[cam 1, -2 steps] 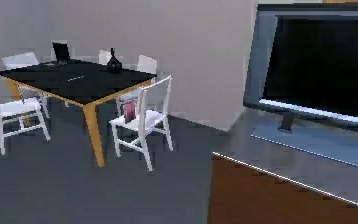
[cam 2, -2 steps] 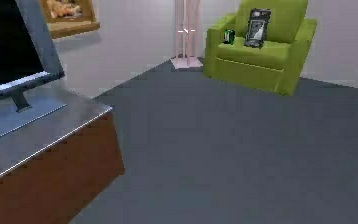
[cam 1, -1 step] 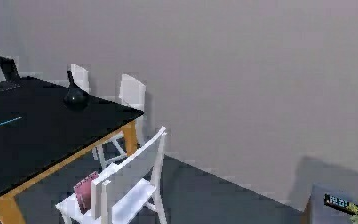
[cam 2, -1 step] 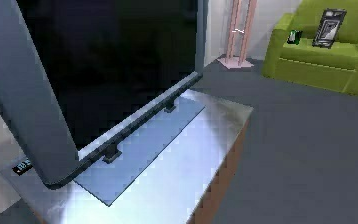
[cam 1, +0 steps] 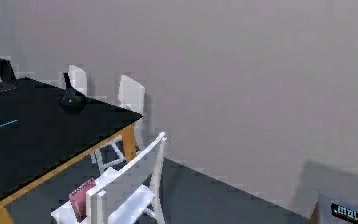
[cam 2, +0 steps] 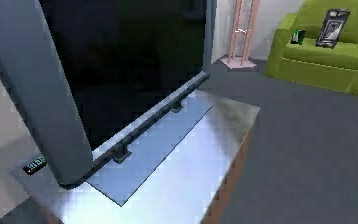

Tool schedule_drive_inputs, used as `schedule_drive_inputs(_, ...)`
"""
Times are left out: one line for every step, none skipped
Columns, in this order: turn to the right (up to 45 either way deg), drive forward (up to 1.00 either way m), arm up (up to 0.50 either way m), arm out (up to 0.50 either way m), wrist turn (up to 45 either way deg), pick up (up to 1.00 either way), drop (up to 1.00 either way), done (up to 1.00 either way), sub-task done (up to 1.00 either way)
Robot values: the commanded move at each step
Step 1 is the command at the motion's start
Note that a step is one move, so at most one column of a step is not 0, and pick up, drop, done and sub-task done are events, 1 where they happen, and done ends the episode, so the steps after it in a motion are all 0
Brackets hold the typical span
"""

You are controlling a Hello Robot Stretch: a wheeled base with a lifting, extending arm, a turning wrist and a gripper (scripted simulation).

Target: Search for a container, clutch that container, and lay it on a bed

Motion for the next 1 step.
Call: schedule_drive_inputs(9.0, 0.0, 0.0, 0.0, 0.0, 0.0, 0.0, 0.0, 0.0)
